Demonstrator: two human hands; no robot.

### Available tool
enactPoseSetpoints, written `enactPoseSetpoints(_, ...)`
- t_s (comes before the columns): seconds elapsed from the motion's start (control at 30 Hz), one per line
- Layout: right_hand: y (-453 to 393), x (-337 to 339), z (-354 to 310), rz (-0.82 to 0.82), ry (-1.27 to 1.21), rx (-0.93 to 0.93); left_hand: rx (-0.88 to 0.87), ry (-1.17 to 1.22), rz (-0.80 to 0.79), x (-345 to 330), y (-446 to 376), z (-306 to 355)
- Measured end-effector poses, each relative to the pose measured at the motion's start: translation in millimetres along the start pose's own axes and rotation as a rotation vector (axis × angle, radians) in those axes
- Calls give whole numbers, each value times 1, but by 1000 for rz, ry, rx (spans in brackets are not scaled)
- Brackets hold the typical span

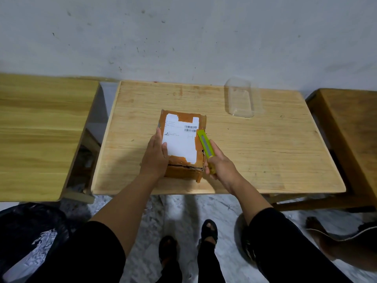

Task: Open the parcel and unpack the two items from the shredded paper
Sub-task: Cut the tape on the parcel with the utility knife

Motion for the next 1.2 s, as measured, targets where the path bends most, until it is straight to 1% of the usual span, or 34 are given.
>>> enactPoseSetpoints(0.1, 5, 1, 1, -48, 104, -6, 3, -13, 6, 1, 1, 0)
enactPoseSetpoints(0.23, 9, 7, 6, -18, 156, 0, 6, -8, -4, 1, 1, 0)
enactPoseSetpoints(0.3, 13, 8, 8, -5, 236, 45, 7, -4, -4, 1, 1, 0)
enactPoseSetpoints(0.4, 15, 10, 9, 13, 367, 160, -1, -2, -3, 2, 1, 0)
enactPoseSetpoints(0.47, 13, 13, 7, 9, 364, 218, -15, -13, 3, 2, 1, 1)
enactPoseSetpoints(0.53, 4, 19, 5, 15, 300, 247, -28, -20, 10, 2, 1, 2)
enactPoseSetpoints(0.63, -26, 37, 5, 69, 147, 232, -15, -18, 8, 0, 0, 0)
enactPoseSetpoints(0.7, -56, 50, 5, 111, 117, 206, -7, -35, 18, 1, 1, -2)
enactPoseSetpoints(0.87, -136, 67, -12, 161, 175, 159, 24, -44, 49, 3, 3, 2)
enactPoseSetpoints(1.0, -174, 64, -38, 149, 264, 161, 39, -77, 59, 7, 2, 4)
enactPoseSetpoints(1.1, -199, 60, -52, 142, 295, 177, 79, -31, 65, 9, 5, 1)
enactPoseSetpoints(1.2, -218, 59, -60, 138, 366, 161, 38, -67, 80, 9, 6, 5)
Point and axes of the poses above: each hand's wrist, its own y-axis away from the middle knuckle, its own x-axis out of the back of the hand, z = x × y, the point moved 9 cm from there along -y, towards the middle knuckle, and after that the axes turned 5 degrees about z, right-handed, at the moved point
